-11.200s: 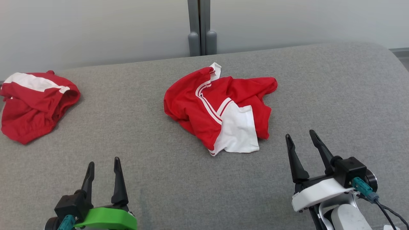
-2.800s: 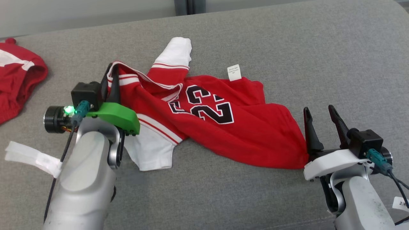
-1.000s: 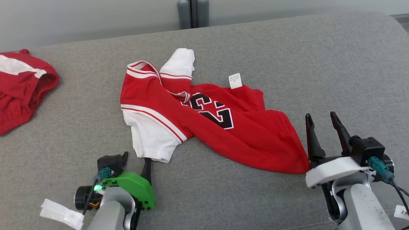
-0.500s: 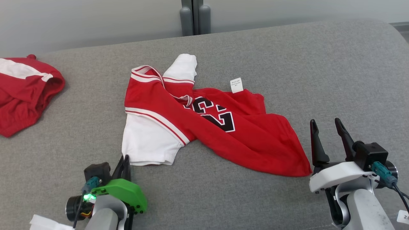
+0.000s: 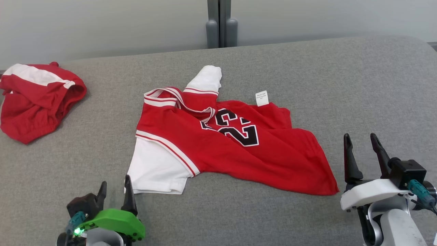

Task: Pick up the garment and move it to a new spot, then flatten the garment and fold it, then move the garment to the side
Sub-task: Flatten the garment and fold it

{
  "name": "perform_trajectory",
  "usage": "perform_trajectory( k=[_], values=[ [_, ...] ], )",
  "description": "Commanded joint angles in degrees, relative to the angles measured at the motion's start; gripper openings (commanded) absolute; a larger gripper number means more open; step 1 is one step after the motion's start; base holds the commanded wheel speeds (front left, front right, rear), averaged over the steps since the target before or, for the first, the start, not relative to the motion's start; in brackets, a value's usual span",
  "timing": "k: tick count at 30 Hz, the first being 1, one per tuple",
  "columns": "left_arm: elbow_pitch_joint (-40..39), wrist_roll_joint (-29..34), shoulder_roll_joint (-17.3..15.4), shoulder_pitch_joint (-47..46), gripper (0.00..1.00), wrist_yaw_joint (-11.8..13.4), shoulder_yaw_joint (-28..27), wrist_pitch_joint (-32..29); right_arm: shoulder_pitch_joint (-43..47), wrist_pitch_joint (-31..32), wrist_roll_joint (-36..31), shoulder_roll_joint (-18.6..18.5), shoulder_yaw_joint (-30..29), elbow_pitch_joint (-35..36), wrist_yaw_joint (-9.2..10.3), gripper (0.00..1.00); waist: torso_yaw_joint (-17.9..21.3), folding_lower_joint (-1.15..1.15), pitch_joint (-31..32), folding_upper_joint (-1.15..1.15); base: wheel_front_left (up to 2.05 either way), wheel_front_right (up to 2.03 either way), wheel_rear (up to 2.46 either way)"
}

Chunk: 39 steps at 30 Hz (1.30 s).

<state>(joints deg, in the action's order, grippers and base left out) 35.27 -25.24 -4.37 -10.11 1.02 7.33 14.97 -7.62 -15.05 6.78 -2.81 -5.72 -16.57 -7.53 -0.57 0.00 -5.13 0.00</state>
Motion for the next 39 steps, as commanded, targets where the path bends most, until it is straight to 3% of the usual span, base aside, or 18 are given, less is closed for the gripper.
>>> perform_trajectory(
  k=[1, 7, 11, 14, 24, 39],
  values=[
    [-2.32, -0.44, -0.07, 1.05, 1.00, 0.09, -0.90, 0.25, 0.64, -0.19, -0.73, -0.16, -0.60, 0.44, 0.08, 1.00, 0.14, 0.00, 0.13, 0.00, 0.00, 0.00, 0.00],
    [-14.09, 1.62, 0.62, 4.92, 1.00, -0.33, -3.43, 0.17, 1.48, -0.19, -2.88, -0.13, -2.53, 1.71, 0.08, 1.00, 0.81, 0.00, 0.75, 0.00, 0.00, 0.00, 0.00],
    [-18.74, 2.60, 0.97, 7.48, 1.00, -0.75, -3.34, 0.18, 1.53, -0.19, -1.85, -0.12, -0.37, 2.23, 0.08, 1.00, 1.22, 0.00, 1.58, 0.00, 0.00, 0.00, 0.00],
    [-19.66, 2.42, 1.17, 8.88, 1.00, -1.22, -2.25, 0.18, 2.08, -0.19, -0.73, -0.18, 1.62, 2.08, 0.08, 1.00, 1.13, 0.00, 2.60, 0.00, 0.00, 0.00, 0.00],
    [-21.18, 1.28, 1.40, 11.00, 1.00, 0.60, -0.33, 0.18, 2.44, -0.19, 1.49, -0.16, 6.38, 1.00, 0.08, 1.00, 0.36, 0.00, 4.63, 0.00, 0.00, 0.00, 0.00],
    [-20.61, 0.83, 1.42, 11.17, 1.00, 1.55, 0.49, 0.18, 1.54, -0.20, 1.94, -0.15, 8.31, 0.34, 0.08, 1.00, -0.02, 0.00, 4.36, 0.00, 0.00, 0.00, 0.00]
  ],
)
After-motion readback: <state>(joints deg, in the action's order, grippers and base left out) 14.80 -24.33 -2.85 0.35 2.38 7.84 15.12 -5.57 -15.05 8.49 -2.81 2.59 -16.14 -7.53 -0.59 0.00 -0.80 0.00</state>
